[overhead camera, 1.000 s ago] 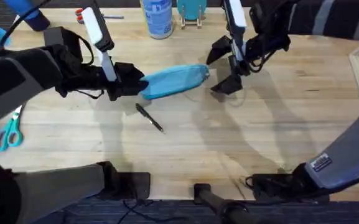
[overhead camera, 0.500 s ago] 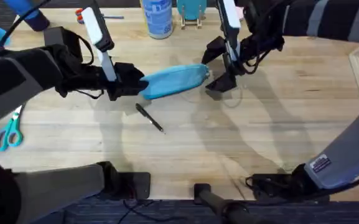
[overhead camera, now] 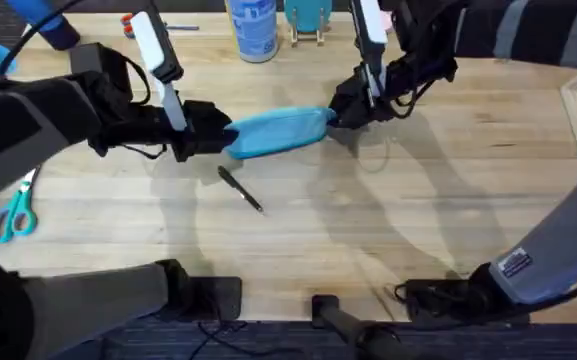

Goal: Unzip the bag, pick up the pens from the table one at a time and place them inside, then zip the bag closed.

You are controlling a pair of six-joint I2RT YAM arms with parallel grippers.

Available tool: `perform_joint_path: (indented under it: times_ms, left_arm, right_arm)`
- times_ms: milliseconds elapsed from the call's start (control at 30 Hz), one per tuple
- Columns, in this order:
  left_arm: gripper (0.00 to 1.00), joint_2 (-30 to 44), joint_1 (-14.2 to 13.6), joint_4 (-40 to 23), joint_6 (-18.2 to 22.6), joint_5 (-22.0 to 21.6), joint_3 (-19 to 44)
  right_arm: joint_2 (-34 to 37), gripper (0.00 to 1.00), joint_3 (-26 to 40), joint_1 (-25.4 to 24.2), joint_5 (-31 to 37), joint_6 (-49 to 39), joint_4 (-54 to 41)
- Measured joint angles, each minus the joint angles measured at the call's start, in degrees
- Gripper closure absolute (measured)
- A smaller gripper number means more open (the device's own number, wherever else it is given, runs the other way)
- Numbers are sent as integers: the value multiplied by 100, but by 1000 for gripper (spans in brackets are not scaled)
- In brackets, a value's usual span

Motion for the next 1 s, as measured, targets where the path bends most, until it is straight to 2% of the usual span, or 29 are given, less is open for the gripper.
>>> perform_joint_path:
  times_ms: [1000]
  left_arm:
    - [958, 0, 0, 9, 0, 0, 0]
  right_arm:
    - [-39, 971, 0, -37, 15, 2, -85]
